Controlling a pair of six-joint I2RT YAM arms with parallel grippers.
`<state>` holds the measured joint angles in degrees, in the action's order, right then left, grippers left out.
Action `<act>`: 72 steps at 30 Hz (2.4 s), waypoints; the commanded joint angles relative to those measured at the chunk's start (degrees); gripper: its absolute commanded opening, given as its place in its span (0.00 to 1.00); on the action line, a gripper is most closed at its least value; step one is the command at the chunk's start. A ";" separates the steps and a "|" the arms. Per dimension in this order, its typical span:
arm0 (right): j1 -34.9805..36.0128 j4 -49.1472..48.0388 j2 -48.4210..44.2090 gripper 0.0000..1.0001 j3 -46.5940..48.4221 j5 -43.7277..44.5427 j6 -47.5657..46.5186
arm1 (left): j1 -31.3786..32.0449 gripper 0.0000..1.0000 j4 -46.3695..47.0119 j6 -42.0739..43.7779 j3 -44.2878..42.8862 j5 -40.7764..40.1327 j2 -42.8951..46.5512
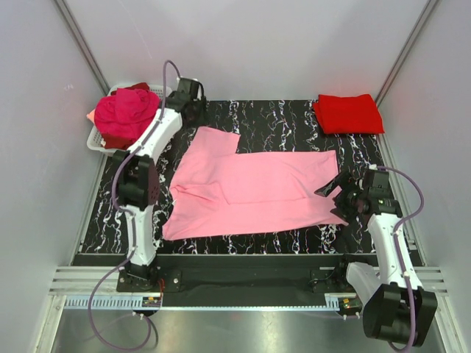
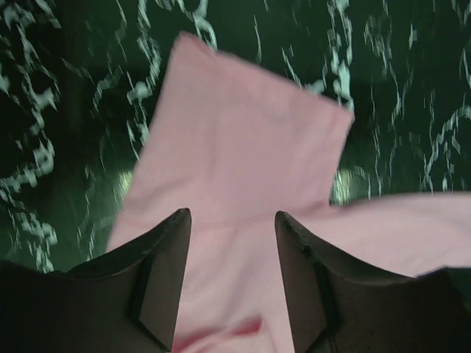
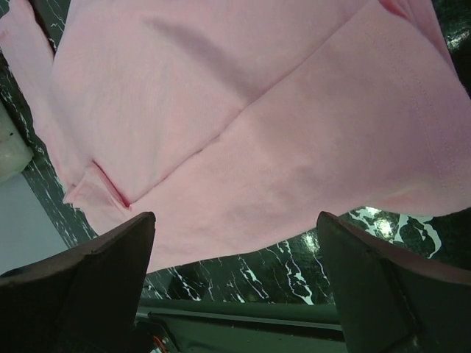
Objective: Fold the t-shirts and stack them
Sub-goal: Fold the tshirt
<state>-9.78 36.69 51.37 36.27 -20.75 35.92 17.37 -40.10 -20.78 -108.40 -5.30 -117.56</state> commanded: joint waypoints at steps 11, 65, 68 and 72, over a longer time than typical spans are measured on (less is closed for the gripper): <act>0.99 -5.14 8.21 0.98 4.51 -3.33 -4.89 | -9.89 0.66 6.68 -2.51 -28.18 17.33 -29.74; 0.55 -0.39 55.57 0.82 51.85 16.97 -7.18 | -6.38 0.00 2.92 -8.41 -2.08 16.02 -2.68; 0.38 0.49 62.25 0.79 57.13 18.38 -8.14 | -5.76 0.00 3.01 -8.41 -1.47 16.02 -2.41; 0.38 0.58 69.10 0.77 62.33 19.69 -9.29 | -5.50 0.00 4.06 -8.14 0.73 16.37 -1.27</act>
<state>-9.17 36.18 117.89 93.51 -4.34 28.82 11.92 -37.26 -29.56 -109.06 10.09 -121.38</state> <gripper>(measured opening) 0.772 0.009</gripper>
